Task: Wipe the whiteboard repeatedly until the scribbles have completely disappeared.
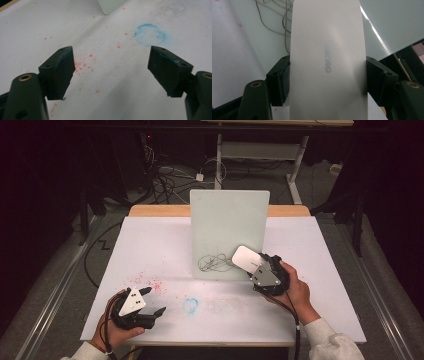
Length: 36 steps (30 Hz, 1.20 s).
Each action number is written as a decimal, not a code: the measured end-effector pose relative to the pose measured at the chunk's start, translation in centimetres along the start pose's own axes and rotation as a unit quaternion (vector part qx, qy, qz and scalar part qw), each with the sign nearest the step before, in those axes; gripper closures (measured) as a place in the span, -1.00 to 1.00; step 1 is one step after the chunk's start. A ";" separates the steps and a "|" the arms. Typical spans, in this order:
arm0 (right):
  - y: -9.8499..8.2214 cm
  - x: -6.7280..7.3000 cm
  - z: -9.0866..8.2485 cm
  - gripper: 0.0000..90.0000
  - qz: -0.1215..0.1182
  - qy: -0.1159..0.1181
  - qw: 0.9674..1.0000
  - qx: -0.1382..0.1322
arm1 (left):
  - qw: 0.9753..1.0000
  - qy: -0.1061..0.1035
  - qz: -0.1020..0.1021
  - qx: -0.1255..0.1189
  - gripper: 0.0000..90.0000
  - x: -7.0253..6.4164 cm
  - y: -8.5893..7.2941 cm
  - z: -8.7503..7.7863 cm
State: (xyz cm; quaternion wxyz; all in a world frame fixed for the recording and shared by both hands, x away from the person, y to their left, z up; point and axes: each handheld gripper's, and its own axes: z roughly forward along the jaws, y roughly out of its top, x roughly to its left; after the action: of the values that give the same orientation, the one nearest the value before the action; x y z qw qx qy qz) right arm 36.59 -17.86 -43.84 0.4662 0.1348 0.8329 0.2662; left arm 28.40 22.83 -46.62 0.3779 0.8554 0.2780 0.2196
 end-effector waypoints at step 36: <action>-0.8 -0.1 0.8 -0.31 0.025 -0.060 0.998 0.016 | 1.000 -0.005 0.012 -0.003 -0.54 -0.3 0.3 0.0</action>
State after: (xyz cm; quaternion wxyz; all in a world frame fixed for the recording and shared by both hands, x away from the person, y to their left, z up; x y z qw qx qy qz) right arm 37.36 -18.31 -44.59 0.5064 0.1786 0.8039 0.2558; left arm 28.25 22.53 -46.43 0.3792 0.8586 0.2653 0.2204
